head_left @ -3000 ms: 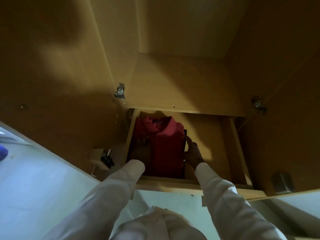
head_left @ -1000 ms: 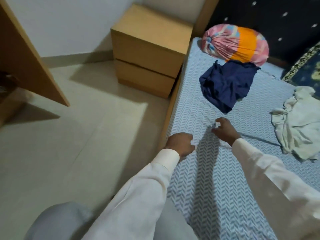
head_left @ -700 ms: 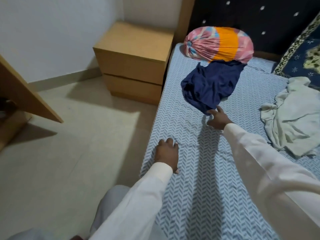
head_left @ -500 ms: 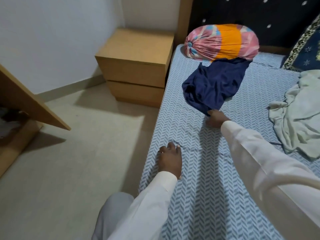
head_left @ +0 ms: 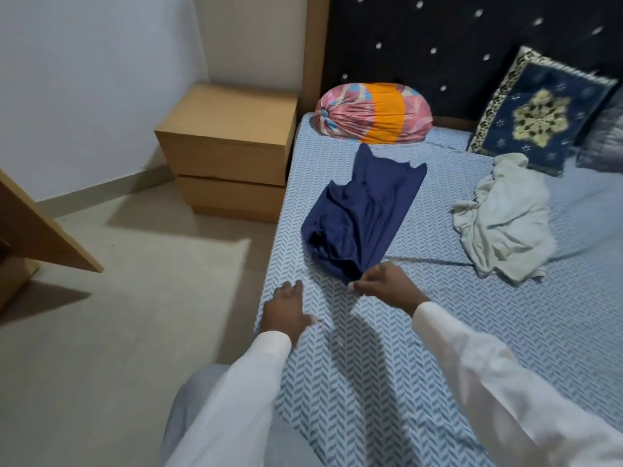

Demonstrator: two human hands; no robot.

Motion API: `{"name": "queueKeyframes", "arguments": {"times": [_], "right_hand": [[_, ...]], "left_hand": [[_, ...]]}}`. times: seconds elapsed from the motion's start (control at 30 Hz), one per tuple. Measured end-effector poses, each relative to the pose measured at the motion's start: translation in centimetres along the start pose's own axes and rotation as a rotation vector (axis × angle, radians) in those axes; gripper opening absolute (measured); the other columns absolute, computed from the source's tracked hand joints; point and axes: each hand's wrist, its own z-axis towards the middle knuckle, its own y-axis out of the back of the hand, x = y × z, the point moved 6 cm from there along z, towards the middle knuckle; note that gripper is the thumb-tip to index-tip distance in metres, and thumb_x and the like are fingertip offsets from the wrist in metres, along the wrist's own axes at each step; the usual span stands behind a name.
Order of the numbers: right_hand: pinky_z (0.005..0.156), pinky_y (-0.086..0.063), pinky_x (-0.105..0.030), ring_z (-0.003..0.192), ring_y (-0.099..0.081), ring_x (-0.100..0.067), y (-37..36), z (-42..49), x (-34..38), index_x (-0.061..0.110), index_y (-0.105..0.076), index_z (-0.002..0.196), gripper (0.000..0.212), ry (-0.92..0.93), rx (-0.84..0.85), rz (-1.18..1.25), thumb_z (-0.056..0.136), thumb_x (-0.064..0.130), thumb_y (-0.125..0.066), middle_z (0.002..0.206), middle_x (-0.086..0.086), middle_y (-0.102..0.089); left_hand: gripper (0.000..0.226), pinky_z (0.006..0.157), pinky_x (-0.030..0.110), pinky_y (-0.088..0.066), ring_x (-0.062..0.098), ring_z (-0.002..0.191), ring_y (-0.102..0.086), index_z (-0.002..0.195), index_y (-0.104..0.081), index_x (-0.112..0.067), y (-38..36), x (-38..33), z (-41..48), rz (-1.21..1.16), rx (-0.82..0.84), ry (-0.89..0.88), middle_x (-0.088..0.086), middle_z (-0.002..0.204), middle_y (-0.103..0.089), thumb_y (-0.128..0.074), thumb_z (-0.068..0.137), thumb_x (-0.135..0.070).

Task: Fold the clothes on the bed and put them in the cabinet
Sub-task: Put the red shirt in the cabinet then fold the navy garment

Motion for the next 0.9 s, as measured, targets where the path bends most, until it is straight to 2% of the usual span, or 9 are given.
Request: {"name": "queueKeyframes", "arguments": {"times": [0.17,0.23,0.3,0.37,0.53,0.63,0.73,0.83,0.9], "right_hand": [[0.055,-0.043,-0.026,0.052,-0.05,-0.017,-3.3,-9.5,-0.2,0.008,-0.041,0.057,0.042,-0.031,0.179,0.353,0.084,0.005,-0.073,0.05,-0.007,-0.047],[0.055,-0.04,-0.028,0.05,-0.047,-0.015,-4.1,-11.4,-1.1,0.011,-0.038,0.063,0.04,-0.033,0.194,0.391,0.084,0.001,-0.07,0.053,-0.005,-0.043],[0.054,-0.042,-0.029,0.054,-0.052,-0.016,-4.6,-13.4,-1.8,0.01,-0.048,0.079,0.025,-0.045,0.151,0.331,0.084,0.008,-0.072,0.059,-0.003,-0.052],[0.052,-0.045,-0.025,0.056,-0.057,-0.014,-4.7,-14.7,-2.5,0.017,-0.058,0.099,0.017,-0.074,0.087,0.172,0.087,0.017,-0.071,0.065,0.001,-0.062],[0.055,-0.052,-0.026,0.046,-0.061,-0.009,-0.8,-15.7,-2.4,0.026,-0.067,0.082,0.015,-0.028,-0.295,-0.075,0.088,0.014,-0.063,0.056,0.001,-0.062],[0.053,-0.046,-0.022,0.045,-0.057,-0.005,3.9,-17.5,-2.9,0.022,-0.064,0.088,0.009,-0.062,-0.705,0.109,0.09,0.014,-0.059,0.058,-0.004,-0.061],[0.054,-0.049,-0.03,0.058,-0.063,-0.013,6.6,-18.4,-4.2,0.024,-0.058,0.092,0.01,-0.07,-0.828,0.362,0.095,0.016,-0.052,0.074,-0.007,-0.065],[0.053,-0.049,-0.03,0.065,-0.065,-0.02,8.1,-19.1,-6.3,0.02,-0.05,0.1,0.011,-0.149,-0.941,0.67,0.097,0.011,-0.044,0.086,-0.01,-0.062],[0.055,-0.052,-0.033,0.069,-0.065,-0.023,8.4,-19.6,-8.5,0.02,-0.044,0.107,0.02,-0.232,-1.052,0.812,0.093,0.006,-0.045,0.091,-0.01,-0.061]], "left_hand": [[0.092,0.094,0.041,-0.046,0.033,0.124,-0.048,0.156,-0.002,-0.025,0.6,2.0,-1.9,-0.285,-0.077,0.013,0.01,0.14,-0.047,-0.061,0.086,-0.034],[0.069,0.095,0.043,-0.045,0.035,0.125,-0.044,0.149,-0.03,-0.021,-0.1,1.3,-2.6,-0.282,-0.068,-0.016,0.012,0.132,-0.047,-0.058,0.085,-0.024],[0.028,0.091,0.043,-0.046,0.035,0.118,-0.044,0.115,-0.06,-0.015,-1.0,0.5,-4.0,-0.26,-0.119,-0.065,0.013,0.119,-0.048,-0.053,0.088,-0.016],[0.01,0.087,0.043,-0.046,0.033,0.109,-0.048,0.091,-0.063,-0.015,-1.5,0.2,-5.3,-0.366,-0.193,-0.099,0.01,0.108,-0.05,-0.053,0.09,-0.015],[0.022,0.106,0.04,-0.04,0.029,0.127,-0.049,0.108,-0.063,-0.007,2.7,-0.2,-7.8,-0.635,-0.455,-0.294,0.011,0.13,-0.057,-0.047,0.093,-0.01],[0.022,0.083,0.034,-0.048,0.022,0.099,-0.061,0.103,-0.061,-0.017,6.9,0.0,-10.7,-0.683,-0.557,-0.384,0.001,0.104,-0.066,-0.044,0.092,-0.023],[0.01,0.064,0.032,-0.049,0.012,0.066,-0.06,0.086,-0.056,-0.024,6.5,-2.0,-13.4,-0.481,-0.261,-0.534,-0.007,0.072,-0.064,-0.051,0.087,-0.032],[0.009,0.069,0.037,-0.059,0.014,0.066,-0.071,0.087,-0.062,-0.023,1.0,-3.5,-14.8,-0.502,0.23,-0.517,-0.004,0.075,-0.072,-0.054,0.088,-0.024],[0.012,0.073,0.04,-0.059,0.016,0.075,-0.071,0.097,-0.061,-0.029,-0.8,-3.4,-13.7,-0.523,0.182,-0.462,-0.007,0.086,-0.071,-0.054,0.088,-0.026]]}}
